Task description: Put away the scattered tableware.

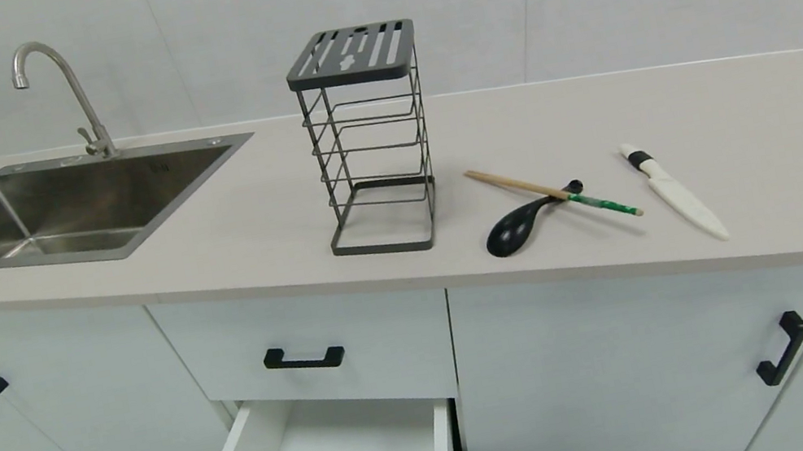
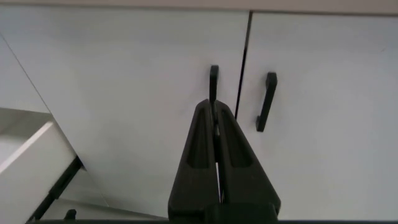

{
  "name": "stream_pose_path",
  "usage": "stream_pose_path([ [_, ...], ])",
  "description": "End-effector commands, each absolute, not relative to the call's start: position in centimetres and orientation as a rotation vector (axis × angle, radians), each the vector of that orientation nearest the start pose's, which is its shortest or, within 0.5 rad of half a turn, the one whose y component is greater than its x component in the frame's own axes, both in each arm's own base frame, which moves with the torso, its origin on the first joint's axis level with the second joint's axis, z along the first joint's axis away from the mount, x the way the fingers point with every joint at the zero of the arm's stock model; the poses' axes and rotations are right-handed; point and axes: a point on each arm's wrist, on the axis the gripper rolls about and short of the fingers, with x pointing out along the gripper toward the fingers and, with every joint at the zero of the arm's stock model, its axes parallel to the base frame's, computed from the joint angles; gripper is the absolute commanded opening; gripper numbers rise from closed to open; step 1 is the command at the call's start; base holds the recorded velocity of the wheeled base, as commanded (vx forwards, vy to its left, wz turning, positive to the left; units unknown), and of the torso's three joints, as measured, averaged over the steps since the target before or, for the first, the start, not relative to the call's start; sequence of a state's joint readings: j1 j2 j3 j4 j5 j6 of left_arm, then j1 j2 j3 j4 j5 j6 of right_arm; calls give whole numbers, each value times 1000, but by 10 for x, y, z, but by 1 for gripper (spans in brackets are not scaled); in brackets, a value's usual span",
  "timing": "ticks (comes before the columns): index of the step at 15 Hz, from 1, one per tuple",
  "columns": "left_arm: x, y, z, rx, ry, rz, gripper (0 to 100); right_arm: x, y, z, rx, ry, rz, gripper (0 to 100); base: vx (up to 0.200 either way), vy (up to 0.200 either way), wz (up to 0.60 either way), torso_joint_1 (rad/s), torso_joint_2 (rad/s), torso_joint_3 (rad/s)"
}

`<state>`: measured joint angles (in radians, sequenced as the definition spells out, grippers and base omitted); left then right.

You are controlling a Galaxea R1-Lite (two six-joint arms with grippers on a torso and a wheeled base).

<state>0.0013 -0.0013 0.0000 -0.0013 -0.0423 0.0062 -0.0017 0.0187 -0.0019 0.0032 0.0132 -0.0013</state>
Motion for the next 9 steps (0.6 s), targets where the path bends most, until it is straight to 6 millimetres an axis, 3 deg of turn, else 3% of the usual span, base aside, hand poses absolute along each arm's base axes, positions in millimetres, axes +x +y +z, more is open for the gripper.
stream_pose_path([
  [1,-23,-1,76,6,-2,-40,100,-22,0,76,-1,18,12,0,0,0,0,173,-481,-217],
  [3,-23,-1,76,6,-2,-40,100,-22,0,76,-1,20,12,0,0,0,0,78,-486,-222],
  [7,-23,-1,76,2,-3,-40,100,-22,0,76,-1,18,14,0,0,0,0,344,-465,-216],
  [9,-23,-1,76,2,-3,-40,100,-22,0,76,-1,20,12,0,0,0,0,127,-183,-73],
])
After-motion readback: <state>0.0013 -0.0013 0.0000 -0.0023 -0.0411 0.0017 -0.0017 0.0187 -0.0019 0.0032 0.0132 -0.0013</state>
